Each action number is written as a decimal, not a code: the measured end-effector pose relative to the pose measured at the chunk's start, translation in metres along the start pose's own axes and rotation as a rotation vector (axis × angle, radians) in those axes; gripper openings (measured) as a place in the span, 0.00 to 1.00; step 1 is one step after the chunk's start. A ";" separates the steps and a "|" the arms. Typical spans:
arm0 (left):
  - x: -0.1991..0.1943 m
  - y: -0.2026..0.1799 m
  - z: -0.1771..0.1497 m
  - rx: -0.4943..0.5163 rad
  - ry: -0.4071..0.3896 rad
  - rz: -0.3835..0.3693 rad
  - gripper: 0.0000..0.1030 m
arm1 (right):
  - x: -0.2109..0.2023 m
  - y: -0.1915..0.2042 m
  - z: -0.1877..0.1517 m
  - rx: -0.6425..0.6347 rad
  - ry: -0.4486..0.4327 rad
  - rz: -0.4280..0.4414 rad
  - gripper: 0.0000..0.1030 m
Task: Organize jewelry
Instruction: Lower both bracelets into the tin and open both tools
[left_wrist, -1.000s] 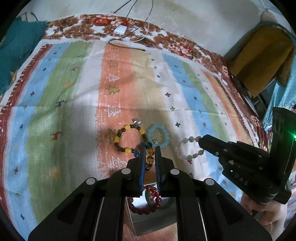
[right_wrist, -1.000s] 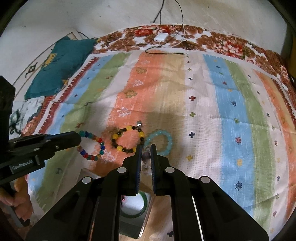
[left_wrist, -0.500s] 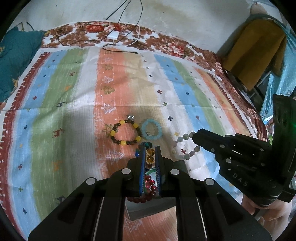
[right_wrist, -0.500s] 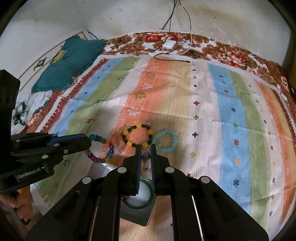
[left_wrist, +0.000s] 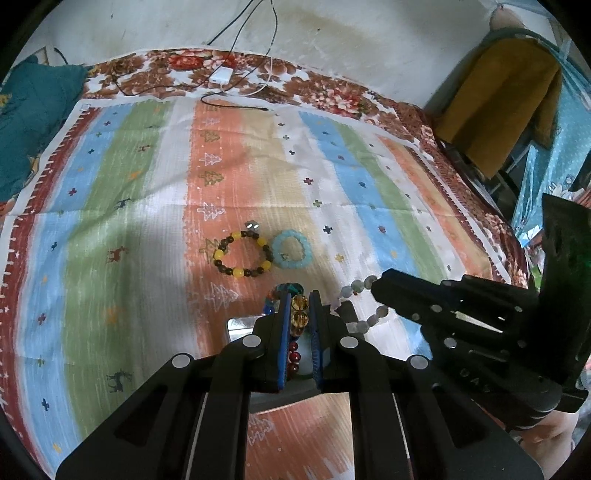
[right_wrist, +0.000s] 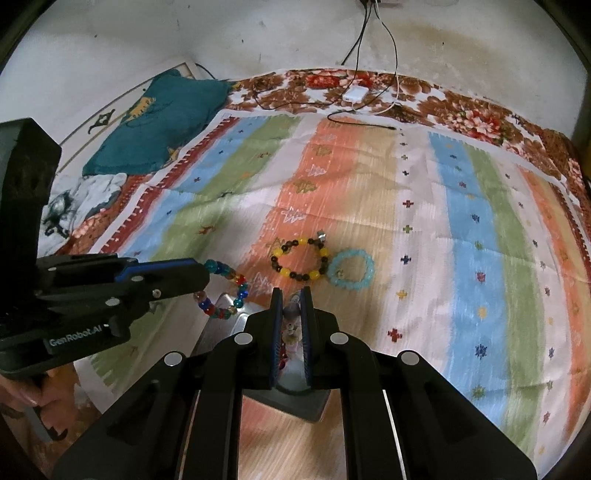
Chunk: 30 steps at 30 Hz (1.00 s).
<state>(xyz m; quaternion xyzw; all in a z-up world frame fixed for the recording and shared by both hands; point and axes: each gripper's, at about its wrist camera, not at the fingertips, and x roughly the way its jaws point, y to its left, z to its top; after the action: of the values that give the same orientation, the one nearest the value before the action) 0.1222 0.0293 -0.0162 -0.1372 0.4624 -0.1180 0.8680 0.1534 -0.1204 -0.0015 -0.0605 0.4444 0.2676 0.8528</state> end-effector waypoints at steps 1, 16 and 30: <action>-0.001 -0.001 -0.001 0.002 -0.001 0.001 0.09 | 0.000 0.001 -0.002 0.002 0.004 0.004 0.10; -0.003 -0.003 -0.015 -0.014 0.015 -0.003 0.16 | 0.003 0.002 -0.018 0.023 0.048 0.018 0.12; 0.006 0.021 -0.009 -0.082 0.018 0.070 0.45 | 0.017 -0.021 -0.011 0.094 0.053 -0.057 0.48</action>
<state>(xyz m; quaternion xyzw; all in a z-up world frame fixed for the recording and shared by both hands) 0.1192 0.0463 -0.0331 -0.1553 0.4791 -0.0698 0.8611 0.1638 -0.1353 -0.0247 -0.0402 0.4767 0.2203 0.8500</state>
